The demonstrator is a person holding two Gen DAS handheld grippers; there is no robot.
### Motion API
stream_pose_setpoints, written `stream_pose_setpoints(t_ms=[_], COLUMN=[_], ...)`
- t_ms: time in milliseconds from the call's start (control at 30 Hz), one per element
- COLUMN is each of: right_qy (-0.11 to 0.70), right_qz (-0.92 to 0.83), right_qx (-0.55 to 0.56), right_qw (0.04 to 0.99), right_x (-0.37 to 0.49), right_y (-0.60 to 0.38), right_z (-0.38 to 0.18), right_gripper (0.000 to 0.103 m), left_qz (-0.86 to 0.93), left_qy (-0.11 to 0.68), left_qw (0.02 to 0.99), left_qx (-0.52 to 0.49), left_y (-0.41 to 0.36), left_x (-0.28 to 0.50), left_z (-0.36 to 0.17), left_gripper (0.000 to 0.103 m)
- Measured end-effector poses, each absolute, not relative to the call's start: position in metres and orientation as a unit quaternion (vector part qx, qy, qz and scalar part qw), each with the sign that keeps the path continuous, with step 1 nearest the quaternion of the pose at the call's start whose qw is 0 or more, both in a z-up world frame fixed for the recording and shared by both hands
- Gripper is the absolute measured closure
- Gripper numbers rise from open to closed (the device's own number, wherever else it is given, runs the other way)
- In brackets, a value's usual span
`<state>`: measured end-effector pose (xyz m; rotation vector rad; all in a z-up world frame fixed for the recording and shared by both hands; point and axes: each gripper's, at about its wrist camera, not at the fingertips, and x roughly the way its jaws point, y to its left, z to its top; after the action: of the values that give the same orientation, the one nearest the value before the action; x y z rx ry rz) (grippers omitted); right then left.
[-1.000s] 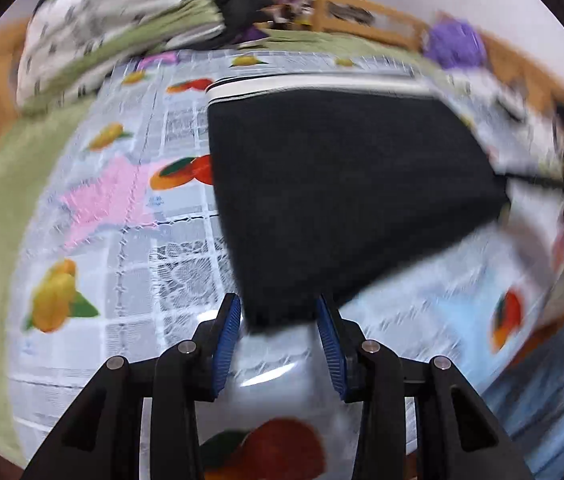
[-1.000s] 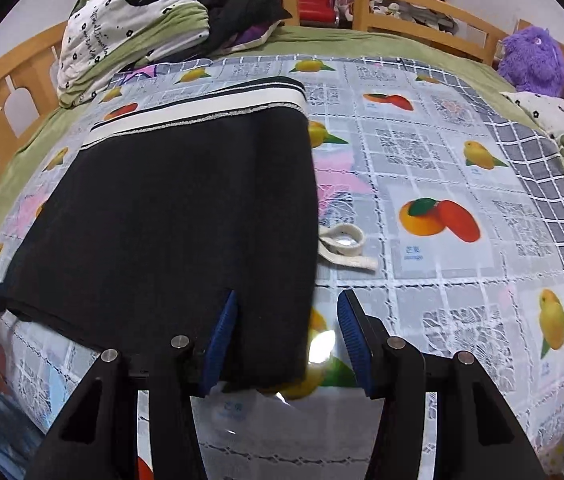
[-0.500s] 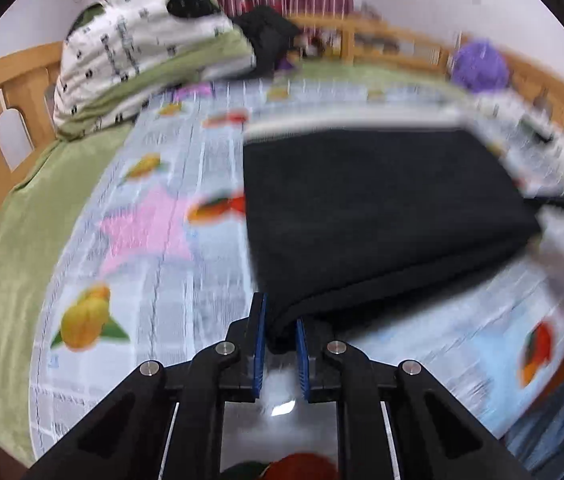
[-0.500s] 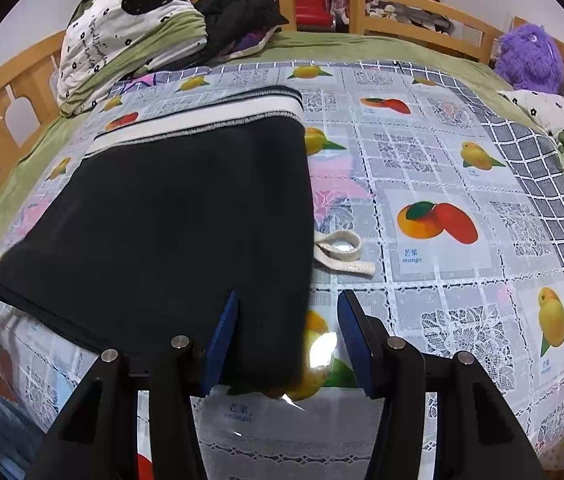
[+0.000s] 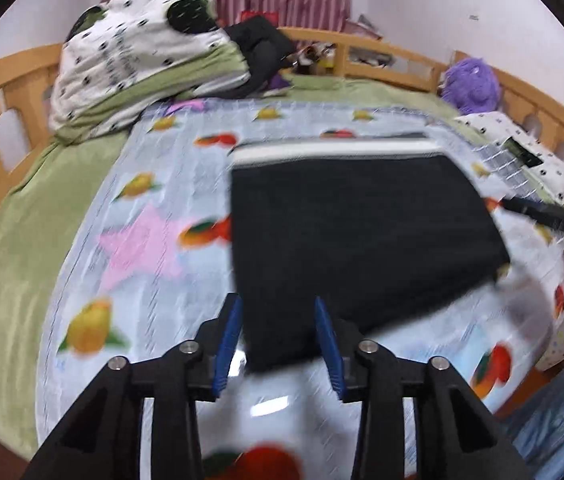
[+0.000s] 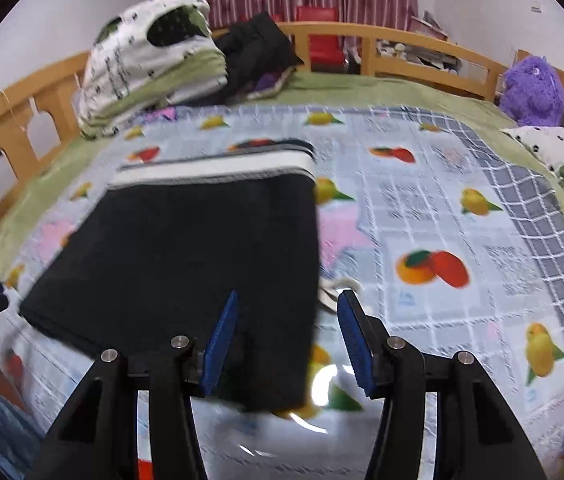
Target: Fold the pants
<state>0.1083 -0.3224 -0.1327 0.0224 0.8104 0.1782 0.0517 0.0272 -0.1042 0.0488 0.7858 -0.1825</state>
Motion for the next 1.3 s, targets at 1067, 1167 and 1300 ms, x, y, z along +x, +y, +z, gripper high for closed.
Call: stream_pose_setpoints(t_ms=[1067,1167,1300], right_qy=[0.424,0.417,0.392], right_qz=[0.073,0.081,0.083], right_qx=[0.07,0.06,0.043], right_qw=[0.9,0.904,0.915], right_x=[0.118,0.118,0.113], right_y=[-0.321,-0.315,-0.306], right_z=[-0.205,-0.202,-0.194], right_gripper=[0.006,0.006,0.006], left_qz=[-0.16,-0.159,-0.158], left_qy=[0.399,0.398,0.394], left_qw=[0.9,0.901,0.903], left_qx=[-0.071,-0.067,-0.067], left_y=[0.013,0.012,0.011], left_x=[0.079,0.079,0.078], left_z=[-0.161,-0.161,-0.162], left_gripper=[0.061,0.061,0.061])
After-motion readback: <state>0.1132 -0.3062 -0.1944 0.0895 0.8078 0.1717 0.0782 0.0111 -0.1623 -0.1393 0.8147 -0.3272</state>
